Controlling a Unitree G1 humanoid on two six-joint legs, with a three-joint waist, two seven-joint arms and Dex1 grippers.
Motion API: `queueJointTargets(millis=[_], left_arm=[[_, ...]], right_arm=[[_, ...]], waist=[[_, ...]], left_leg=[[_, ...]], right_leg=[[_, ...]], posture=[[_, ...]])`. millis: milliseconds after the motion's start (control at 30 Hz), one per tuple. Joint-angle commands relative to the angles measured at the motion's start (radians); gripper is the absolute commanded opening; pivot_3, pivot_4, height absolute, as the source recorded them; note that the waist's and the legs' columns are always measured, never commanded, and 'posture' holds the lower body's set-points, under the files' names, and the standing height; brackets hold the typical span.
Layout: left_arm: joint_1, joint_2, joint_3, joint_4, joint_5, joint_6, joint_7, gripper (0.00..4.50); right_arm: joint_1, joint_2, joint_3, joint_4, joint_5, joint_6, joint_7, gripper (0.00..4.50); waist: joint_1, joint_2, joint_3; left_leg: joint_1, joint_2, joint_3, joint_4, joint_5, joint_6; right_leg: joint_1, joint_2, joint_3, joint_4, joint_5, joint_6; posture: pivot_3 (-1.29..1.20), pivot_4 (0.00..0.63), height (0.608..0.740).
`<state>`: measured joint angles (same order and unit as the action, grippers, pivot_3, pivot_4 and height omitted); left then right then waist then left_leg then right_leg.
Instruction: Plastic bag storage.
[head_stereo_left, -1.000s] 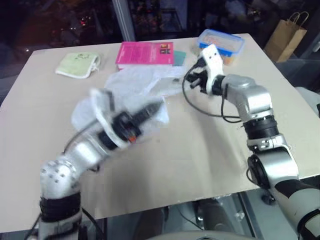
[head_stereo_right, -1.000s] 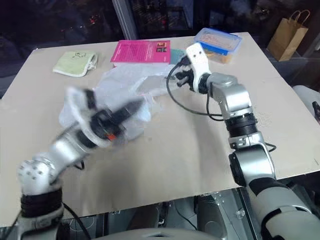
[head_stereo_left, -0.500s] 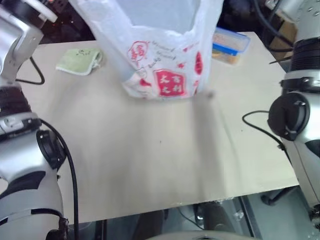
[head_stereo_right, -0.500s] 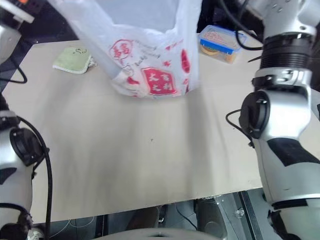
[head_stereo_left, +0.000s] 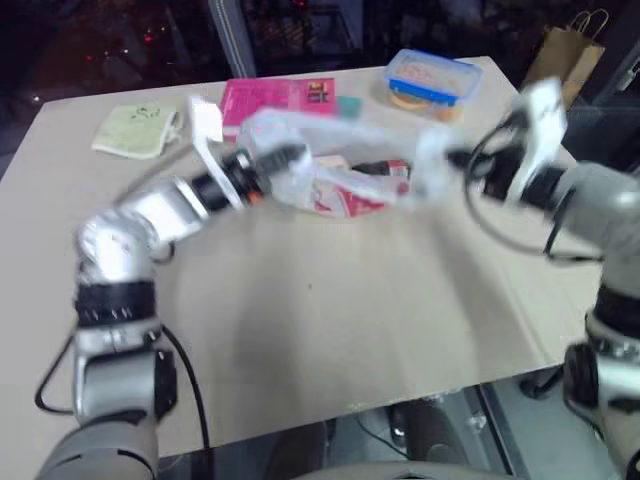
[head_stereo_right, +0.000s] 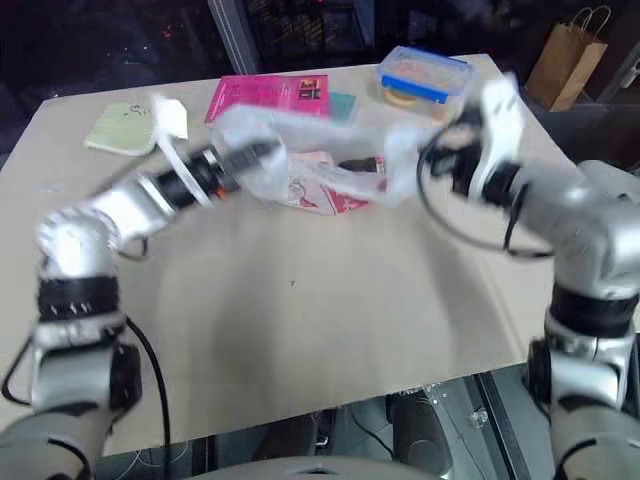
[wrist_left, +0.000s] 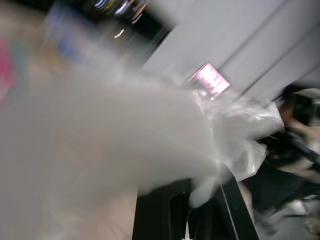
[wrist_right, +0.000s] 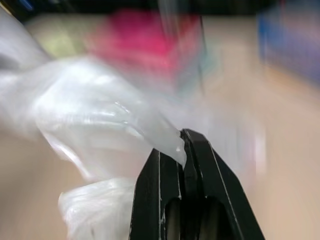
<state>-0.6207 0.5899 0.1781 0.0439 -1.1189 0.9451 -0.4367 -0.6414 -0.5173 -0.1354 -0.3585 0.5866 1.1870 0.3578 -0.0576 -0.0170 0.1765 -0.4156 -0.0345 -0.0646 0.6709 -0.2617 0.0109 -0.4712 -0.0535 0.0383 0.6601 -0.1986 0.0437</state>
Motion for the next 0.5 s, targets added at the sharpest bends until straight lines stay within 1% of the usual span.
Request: queueJointTargets(millis=[33, 67, 100, 133, 167, 233, 333, 367, 400, 433, 500], left_arm=[[0.066, -0.034, 0.004, -0.157, 0.110, -0.114, 0.024, 0.04], [0.098, -0.031, 0.002, -0.173, 0.134, -0.130, -0.001, 0.01], [0.133, -0.026, 0.016, -0.193, 0.144, -0.146, -0.028, 0.27], [0.163, -0.017, 0.032, -0.218, 0.142, -0.153, -0.054, 0.55], [0.191, -0.002, 0.041, -0.250, 0.152, -0.164, -0.075, 0.79], [0.249, 0.033, 0.056, -0.318, 0.176, -0.191, -0.124, 1.72], [0.351, 0.109, 0.125, -0.386, 0.206, -0.218, -0.173, 3.24], [0.391, 0.131, 0.155, -0.402, 0.214, -0.225, -0.187, 3.68], [0.432, 0.148, 0.182, -0.415, 0.229, -0.238, -0.197, 4.16], [0.478, 0.163, 0.205, -0.425, 0.253, -0.259, -0.212, 4.35], [0.568, 0.173, 0.262, -0.435, 0.277, -0.286, -0.230, 4.35]], right_arm=[[0.079, -0.048, 0.075, -0.042, -0.115, -0.178, 0.009, 0.00], [0.104, -0.048, 0.079, -0.035, -0.128, -0.209, 0.012, 0.27], [0.131, -0.055, 0.079, -0.049, -0.129, -0.238, 0.034, 0.55], [0.150, -0.055, 0.064, -0.070, -0.114, -0.245, 0.048, 0.85], [0.171, -0.063, 0.049, -0.097, -0.101, -0.249, 0.061, 1.27], [0.221, -0.102, 0.026, -0.164, -0.084, -0.263, 0.103, 2.26], [0.309, -0.156, -0.089, -0.314, 0.034, -0.244, 0.179, 3.83], [0.351, -0.182, -0.141, -0.362, 0.075, -0.231, 0.206, 4.24], [0.395, -0.208, -0.194, -0.401, 0.112, -0.217, 0.231, 4.50], [0.440, -0.230, -0.245, -0.434, 0.142, -0.204, 0.249, 4.50], [0.559, -0.268, -0.354, -0.492, 0.177, -0.195, 0.282, 4.50]], waist=[[0.007, 0.000, 0.000], [0.010, 0.000, 0.000], [0.012, 0.000, 0.000], [0.013, -0.001, 0.000], [0.013, -0.001, 0.000], [0.015, -0.001, 0.000], [0.019, -0.001, 0.000], [0.019, -0.001, 0.000], [0.021, -0.001, 0.000], [0.022, -0.001, 0.000], [0.024, -0.001, 0.000]], left_leg=[[0.002, 0.000, 0.001, 0.001, 0.000, 0.000], [0.007, 0.000, 0.002, 0.001, -0.001, 0.001], [0.013, 0.001, 0.003, 0.001, -0.002, 0.004], [0.024, 0.002, 0.004, -0.001, -0.002, 0.004], [0.029, 0.003, 0.005, -0.001, -0.003, 0.005], [0.033, 0.004, 0.006, -0.001, -0.003, 0.005], [0.032, 0.005, 0.004, -0.001, -0.003, 0.005], [0.032, 0.005, 0.004, -0.001, -0.003, 0.005], [0.032, 0.005, 0.003, -0.001, -0.003, 0.005], [0.032, 0.005, 0.003, -0.001, -0.003, 0.005], [0.032, 0.006, 0.003, -0.001, -0.004, 0.007]], right_leg=[[0.001, 0.000, 0.000, 0.001, 0.000, 0.000], [0.006, 0.001, 0.001, 0.001, 0.000, 0.000], [0.012, 0.004, 0.002, 0.001, 0.000, 0.000], [0.024, 0.007, 0.003, -0.002, 0.000, 0.001], [0.029, 0.009, 0.003, -0.003, -0.001, 0.001], [0.032, 0.011, 0.003, -0.004, -0.003, 0.004], [0.032, 0.011, 0.003, -0.004, -0.002, 0.003], [0.033, 0.011, 0.003, -0.004, -0.001, 0.001], [0.033, 0.011, 0.003, -0.004, -0.001, 0.001], [0.033, 0.011, 0.003, -0.006, -0.001, 0.001], [0.033, 0.010, 0.002, -0.008, -0.001, 0.001]], posture=[[0.00, 0.150, 0.740], [0.00, 0.150, 0.740], [0.00, 0.150, 0.740], [0.00, 0.150, 0.740], [0.00, 0.150, 0.740], [0.00, 0.150, 0.740], [0.00, 0.150, 0.740], [0.00, 0.150, 0.740], [0.00, 0.150, 0.740], [0.00, 0.150, 0.740], [0.00, 0.150, 0.740]])
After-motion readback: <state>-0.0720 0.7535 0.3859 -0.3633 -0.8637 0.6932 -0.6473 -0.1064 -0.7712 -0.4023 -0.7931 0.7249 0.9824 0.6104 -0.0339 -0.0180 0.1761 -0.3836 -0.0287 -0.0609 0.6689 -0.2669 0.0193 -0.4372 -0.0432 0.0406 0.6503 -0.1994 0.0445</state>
